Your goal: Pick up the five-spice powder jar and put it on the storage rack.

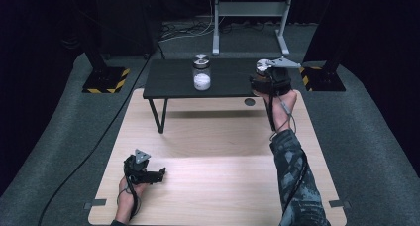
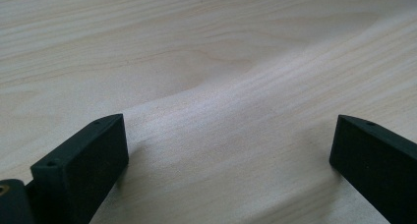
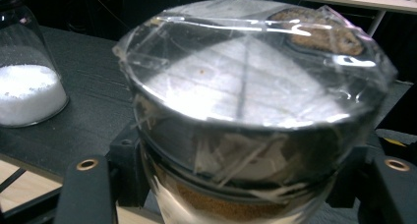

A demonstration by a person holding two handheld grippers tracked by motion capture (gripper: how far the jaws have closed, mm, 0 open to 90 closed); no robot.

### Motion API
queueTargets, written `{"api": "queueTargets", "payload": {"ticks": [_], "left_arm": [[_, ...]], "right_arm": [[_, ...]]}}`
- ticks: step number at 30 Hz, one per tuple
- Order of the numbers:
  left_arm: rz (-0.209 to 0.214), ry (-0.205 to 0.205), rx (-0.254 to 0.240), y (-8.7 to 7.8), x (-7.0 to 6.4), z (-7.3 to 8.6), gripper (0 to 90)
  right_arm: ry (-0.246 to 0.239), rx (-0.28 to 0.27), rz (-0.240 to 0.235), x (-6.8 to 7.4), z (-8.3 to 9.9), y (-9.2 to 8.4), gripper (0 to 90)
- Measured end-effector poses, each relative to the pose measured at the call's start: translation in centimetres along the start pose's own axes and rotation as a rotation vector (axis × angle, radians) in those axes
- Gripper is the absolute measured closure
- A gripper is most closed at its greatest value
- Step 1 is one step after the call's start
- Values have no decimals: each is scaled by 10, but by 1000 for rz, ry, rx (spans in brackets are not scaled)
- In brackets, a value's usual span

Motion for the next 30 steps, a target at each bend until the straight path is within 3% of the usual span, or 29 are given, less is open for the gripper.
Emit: {"api": "queueTargets", "payload": {"ticks": [30], "left_arm": [[1,0,-1,0,0,0,9]], "right_arm": [[-26,29,-61,31,-21,45,292]]}}
Point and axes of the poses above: each handheld gripper's, and its own axes: y roughly forward along the jaws, z roughly out of its underside, x roughly to its left, the point moved 2 cm from there along y, roughly forward along the jaws, and after that the axes turned 3 degrees about -z, right-handed, at the moved point
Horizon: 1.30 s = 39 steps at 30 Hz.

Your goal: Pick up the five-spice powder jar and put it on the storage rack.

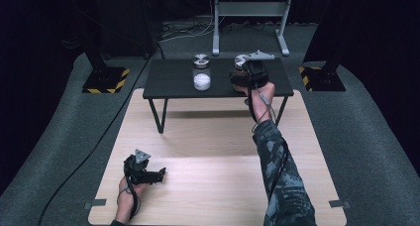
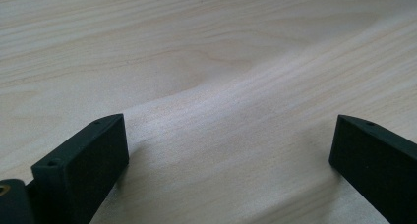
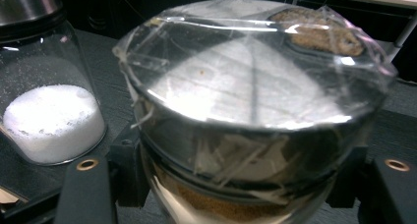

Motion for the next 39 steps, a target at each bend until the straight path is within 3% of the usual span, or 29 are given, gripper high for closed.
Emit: {"api": "queueTargets", "payload": {"ticks": [3,9,39], "left_arm": [[0,0,0,0,0,0,9],[0,0,-1,0,0,0,9],[2,-2,-3,0,0,0,10]], "right_arm": [[2,2,-3,1,1,4,292],[60,-29,-32,-10,9,8,293],[56,-45,-35,-10,13,9,293]]}}
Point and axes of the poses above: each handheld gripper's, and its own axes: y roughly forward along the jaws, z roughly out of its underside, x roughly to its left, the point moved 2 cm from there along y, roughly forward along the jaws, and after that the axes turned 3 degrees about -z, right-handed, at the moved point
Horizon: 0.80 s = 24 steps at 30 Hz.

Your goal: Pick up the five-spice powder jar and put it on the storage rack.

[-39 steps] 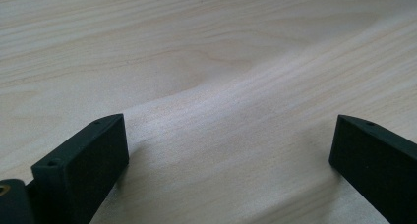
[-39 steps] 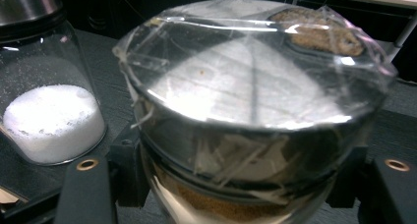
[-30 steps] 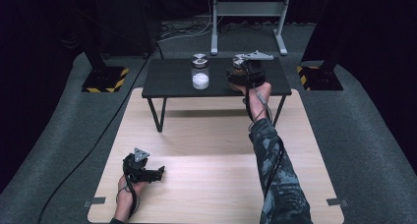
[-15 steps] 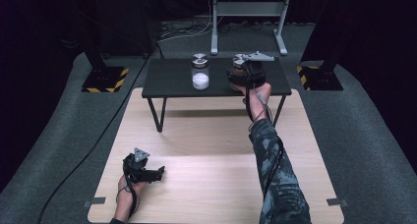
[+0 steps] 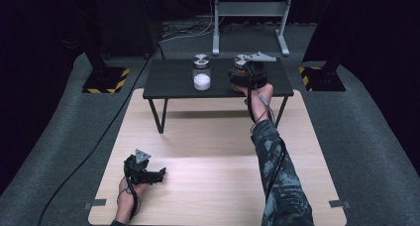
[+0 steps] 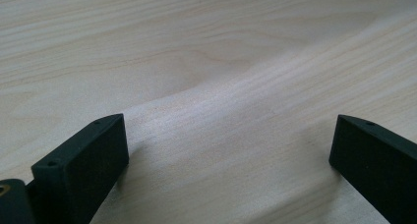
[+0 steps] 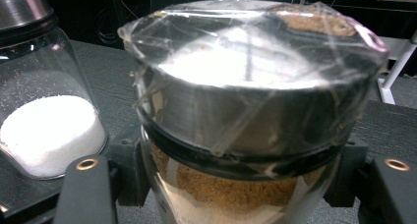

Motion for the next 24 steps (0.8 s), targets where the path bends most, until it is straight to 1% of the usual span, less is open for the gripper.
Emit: {"api": "queueTargets", "payload": {"ticks": [10,11,12,13,14,15,16,17,21,24], "left_arm": [[1,1,0,0,0,0,10],[1,1,0,0,0,0,10],[1,1,0,0,0,0,10],[1,0,0,0,0,0,10],[1,1,0,0,0,0,10],[1,1,0,0,0,0,10],[1,1,0,0,0,0,10],[1,1,0,0,0,0,10],[1,0,0,0,0,0,10],[0,0,0,0,0,0,10]], "right_arm": [[-7,17,-8,-2,-4,-1,287],[-7,21,-11,-2,-4,-1,236],[-1,25,-16,-3,-5,-2,104],[-3,29,-15,-2,-5,-3,58],[-15,29,-1,2,-4,-6,49],[-27,22,21,6,-3,-10,14],[-29,23,34,9,-1,-13,0],[-30,31,29,9,-1,-17,0],[-67,52,28,13,7,-38,0],[-90,62,24,15,20,-57,0]]}}
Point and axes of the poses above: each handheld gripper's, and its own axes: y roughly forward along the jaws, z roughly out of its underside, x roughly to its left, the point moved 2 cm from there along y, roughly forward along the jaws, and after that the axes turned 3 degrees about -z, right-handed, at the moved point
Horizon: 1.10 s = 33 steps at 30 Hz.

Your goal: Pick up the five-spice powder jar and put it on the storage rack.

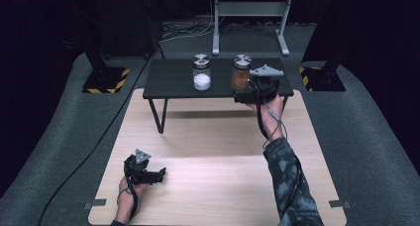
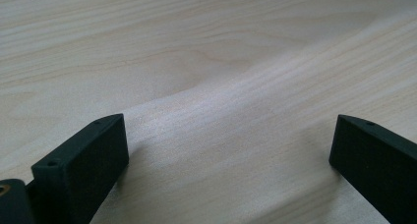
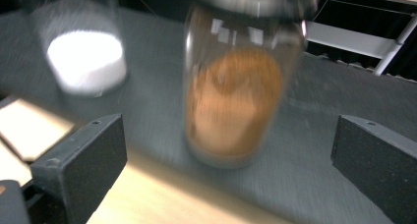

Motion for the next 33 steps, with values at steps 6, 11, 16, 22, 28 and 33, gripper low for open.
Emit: {"api": "queueTargets", "payload": {"ticks": [6,11,16,22,28,33], "left_arm": [[-1,0,0,0,0,0,10],[-1,1,0,0,0,0,10],[-1,0,0,0,0,0,9],[-2,0,-1,0,-1,0,9],[-3,0,0,0,-1,0,8],[-4,0,-1,0,-1,0,8]], "right_arm": [[-5,14,9,7,50,-34,0],[19,48,34,12,107,-58,0],[76,123,85,20,172,-72,0],[136,216,148,28,224,-84,0],[159,243,188,29,244,-95,0],[168,246,197,26,246,-97,0]]}}
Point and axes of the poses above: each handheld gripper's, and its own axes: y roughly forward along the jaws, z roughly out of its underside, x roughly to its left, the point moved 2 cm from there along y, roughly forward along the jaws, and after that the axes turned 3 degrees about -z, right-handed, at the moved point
